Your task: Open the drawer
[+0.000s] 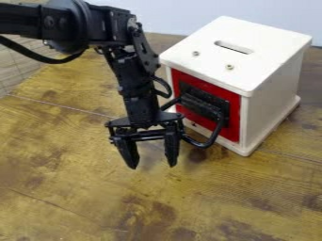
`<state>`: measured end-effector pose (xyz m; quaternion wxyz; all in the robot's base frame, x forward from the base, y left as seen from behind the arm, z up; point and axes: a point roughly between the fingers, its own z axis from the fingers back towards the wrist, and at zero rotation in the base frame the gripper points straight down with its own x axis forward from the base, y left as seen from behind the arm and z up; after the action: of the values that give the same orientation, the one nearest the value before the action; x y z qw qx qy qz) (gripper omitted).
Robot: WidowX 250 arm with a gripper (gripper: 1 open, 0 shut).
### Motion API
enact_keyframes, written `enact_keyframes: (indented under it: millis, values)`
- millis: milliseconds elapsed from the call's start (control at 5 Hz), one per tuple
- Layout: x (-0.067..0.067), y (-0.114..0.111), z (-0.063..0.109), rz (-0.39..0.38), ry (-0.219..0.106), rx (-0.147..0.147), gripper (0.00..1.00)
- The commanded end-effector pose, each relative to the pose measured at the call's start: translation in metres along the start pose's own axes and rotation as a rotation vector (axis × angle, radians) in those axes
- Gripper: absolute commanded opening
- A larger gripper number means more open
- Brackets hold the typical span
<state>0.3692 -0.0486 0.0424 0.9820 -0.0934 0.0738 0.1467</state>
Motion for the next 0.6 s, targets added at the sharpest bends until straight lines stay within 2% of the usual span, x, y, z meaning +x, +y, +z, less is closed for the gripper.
enact_keyframes:
  millis: [0, 200, 400]
  values:
    - [0.0043, -0.0348, 0.0235, -0.107, -0.075, -0.053, 1.0]
    - [0.002, -0.038, 0.0214, -0.153, -0.064, -0.054, 1.0]
    - [0.004, -0.0332, 0.0206, -0.152, -0.062, -0.06, 1.0]
